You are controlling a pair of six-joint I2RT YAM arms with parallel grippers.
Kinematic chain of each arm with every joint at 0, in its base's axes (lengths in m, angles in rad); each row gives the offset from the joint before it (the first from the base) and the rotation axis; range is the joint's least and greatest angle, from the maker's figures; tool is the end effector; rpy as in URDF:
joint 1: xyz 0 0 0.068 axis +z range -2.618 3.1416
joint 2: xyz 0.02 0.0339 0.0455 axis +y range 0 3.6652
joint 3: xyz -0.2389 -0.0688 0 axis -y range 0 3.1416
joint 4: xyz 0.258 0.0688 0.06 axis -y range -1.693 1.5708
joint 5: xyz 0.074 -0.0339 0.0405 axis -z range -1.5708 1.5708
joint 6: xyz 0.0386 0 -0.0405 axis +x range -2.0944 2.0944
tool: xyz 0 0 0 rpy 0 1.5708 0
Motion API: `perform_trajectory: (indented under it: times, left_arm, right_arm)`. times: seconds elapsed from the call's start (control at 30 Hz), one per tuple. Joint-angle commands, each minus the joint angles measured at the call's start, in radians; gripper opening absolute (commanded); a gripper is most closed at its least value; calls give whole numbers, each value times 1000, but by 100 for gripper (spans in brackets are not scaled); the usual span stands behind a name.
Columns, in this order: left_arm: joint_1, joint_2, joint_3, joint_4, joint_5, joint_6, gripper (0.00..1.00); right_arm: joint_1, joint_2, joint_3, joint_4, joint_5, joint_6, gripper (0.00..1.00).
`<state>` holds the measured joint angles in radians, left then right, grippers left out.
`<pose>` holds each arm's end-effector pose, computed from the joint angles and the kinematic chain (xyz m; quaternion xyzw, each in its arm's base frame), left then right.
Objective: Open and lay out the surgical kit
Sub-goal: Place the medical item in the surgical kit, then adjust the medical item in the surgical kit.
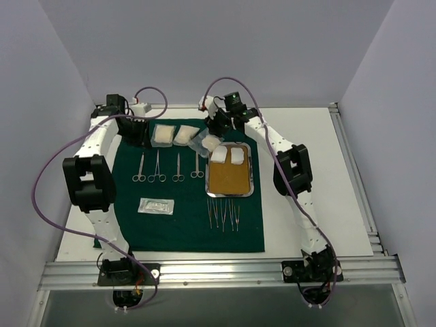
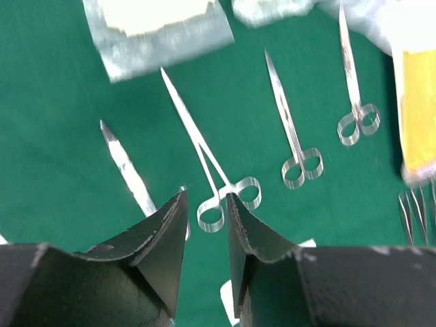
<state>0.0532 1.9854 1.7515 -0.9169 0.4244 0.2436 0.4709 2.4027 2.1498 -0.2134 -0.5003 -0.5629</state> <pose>0.4259 0.0068 0.2310 0.1346 0.9476 -0.1736 0.2320 0.4887 0.2695 0.2194 -0.5205 0.6529 0.1872 0.5174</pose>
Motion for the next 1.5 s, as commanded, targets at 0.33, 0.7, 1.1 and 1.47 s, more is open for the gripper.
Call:
perform_trajectory:
  times: [0.33, 0.7, 1.1, 1.47]
  left_arm:
    - [-42, 164, 149, 111, -107, -98, 39]
    - [-95, 315, 331, 95, -184, -130, 45]
    - [-104, 398, 417, 76, -257, -148, 45]
    - [-69, 378, 465, 13, -187, -127, 45]
  right_arm:
    - [-18, 133, 159, 201, 55, 122, 31]
    - [-100, -73, -174, 318, 293, 926, 45]
    - [-106, 18, -197, 333, 71, 1021, 46]
    - [-103, 70, -145, 241, 75, 1017, 41]
